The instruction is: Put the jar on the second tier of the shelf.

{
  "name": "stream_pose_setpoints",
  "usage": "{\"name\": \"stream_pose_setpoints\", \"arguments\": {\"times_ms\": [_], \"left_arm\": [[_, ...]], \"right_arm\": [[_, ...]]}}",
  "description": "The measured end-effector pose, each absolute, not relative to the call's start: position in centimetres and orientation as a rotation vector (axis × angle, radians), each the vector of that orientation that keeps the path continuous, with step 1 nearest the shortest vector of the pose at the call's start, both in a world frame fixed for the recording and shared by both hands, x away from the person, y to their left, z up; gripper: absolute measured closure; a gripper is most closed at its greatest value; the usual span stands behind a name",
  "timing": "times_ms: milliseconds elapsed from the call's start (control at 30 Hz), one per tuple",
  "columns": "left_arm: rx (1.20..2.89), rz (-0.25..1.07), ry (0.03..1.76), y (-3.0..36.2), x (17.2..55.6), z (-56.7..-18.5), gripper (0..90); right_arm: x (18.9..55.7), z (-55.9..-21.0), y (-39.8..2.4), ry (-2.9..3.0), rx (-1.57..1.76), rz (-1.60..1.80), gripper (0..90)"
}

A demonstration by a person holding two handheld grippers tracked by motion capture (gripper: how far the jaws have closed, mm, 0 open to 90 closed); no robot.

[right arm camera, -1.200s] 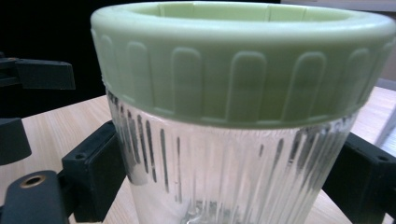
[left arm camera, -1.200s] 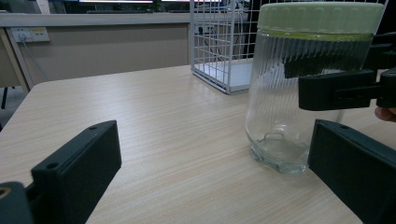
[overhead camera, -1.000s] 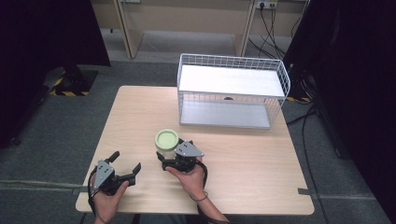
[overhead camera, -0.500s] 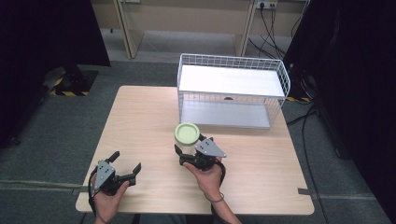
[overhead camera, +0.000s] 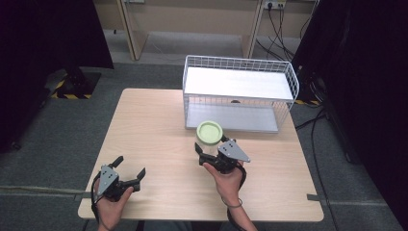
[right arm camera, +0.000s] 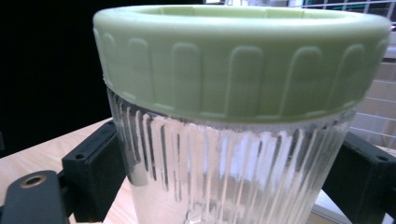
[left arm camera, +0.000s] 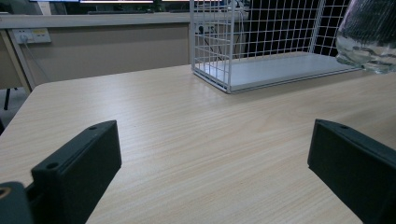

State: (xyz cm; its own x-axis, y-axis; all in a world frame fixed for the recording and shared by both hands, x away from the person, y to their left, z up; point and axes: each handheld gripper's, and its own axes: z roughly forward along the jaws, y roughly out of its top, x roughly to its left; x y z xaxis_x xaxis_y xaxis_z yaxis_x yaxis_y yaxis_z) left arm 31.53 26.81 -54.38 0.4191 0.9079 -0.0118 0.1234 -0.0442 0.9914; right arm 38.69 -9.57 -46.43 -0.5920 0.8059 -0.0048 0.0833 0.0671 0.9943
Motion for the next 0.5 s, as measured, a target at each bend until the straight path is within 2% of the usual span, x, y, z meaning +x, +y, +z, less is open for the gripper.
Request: {"name": "stream_pose_setpoints", "arguments": {"times_ms": [500], "left_arm": [[1.490, 0.830, 0.963, 26.8, 31.5, -54.4, 2.1]], "right_arm": [[38.9, -44.0, -12.4, 1.660, 0.916, 1.565, 11.6]]}}
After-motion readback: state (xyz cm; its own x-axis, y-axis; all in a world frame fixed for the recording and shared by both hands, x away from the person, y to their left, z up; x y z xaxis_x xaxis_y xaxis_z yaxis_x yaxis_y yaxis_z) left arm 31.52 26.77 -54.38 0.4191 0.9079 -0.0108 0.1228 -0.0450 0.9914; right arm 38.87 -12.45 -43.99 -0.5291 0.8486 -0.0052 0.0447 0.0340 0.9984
